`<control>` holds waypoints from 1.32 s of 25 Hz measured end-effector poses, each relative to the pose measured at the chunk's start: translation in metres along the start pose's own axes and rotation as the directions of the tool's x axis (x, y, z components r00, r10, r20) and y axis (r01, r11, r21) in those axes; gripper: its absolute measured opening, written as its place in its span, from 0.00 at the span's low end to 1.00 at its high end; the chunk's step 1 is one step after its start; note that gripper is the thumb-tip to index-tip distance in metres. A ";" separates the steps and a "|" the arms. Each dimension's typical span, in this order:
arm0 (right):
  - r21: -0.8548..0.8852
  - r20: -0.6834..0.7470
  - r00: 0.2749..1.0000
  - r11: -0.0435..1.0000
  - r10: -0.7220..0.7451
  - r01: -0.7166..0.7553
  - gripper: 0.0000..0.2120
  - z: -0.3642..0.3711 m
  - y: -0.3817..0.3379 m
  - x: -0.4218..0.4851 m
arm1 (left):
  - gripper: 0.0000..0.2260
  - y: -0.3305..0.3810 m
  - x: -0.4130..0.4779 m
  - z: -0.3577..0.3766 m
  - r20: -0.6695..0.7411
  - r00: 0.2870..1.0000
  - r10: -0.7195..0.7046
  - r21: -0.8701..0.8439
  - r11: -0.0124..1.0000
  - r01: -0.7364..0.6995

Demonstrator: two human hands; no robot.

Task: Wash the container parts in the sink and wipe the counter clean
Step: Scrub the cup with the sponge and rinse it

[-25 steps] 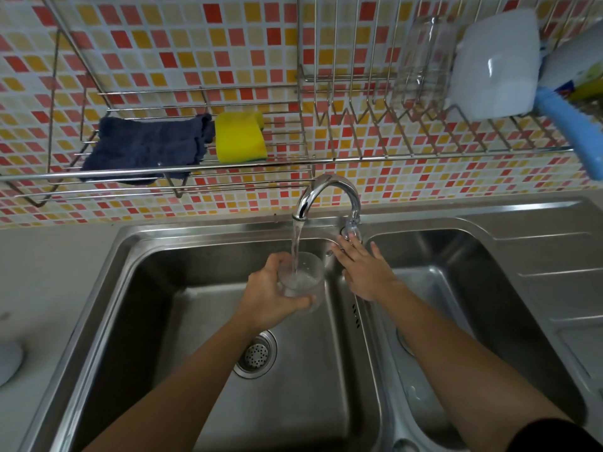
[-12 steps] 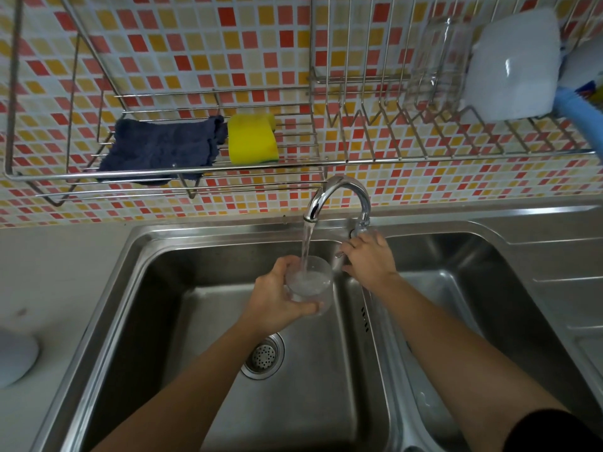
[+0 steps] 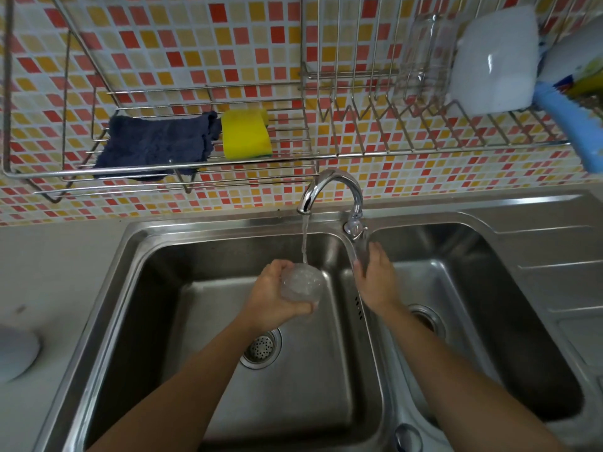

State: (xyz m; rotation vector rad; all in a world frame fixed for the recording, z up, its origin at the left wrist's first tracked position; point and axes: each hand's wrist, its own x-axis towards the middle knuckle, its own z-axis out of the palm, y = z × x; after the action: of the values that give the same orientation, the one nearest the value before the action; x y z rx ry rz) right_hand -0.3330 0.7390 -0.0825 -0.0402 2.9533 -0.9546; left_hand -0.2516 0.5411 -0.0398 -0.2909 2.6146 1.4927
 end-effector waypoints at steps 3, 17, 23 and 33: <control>-0.295 0.135 0.987 0.948 -0.085 0.122 0.30 0.027 0.019 -0.048 | 0.38 -0.017 -0.006 0.002 0.074 0.997 -0.017 0.294 0.956 -0.005; -0.453 0.208 0.970 0.867 -0.126 0.210 0.27 0.042 0.030 -0.061 | 0.33 -0.021 -0.021 -0.014 0.384 0.906 0.181 0.916 0.048 -0.398; -0.482 0.273 0.955 0.842 -0.119 0.243 0.26 0.039 0.018 -0.067 | 0.33 -0.025 -0.040 -0.035 0.234 0.948 0.214 0.889 0.347 -0.297; 0.008 0.270 0.878 0.912 -0.396 0.410 0.31 0.150 -0.176 -0.140 | 0.38 -0.068 -0.093 -0.197 -0.353 0.935 0.024 0.074 0.997 0.002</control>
State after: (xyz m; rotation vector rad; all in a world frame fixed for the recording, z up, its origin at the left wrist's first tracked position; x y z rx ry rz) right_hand -0.1841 0.5134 -0.0971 -0.7534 2.7609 -0.8262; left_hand -0.1465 0.3481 0.0211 -0.5895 2.9407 1.4604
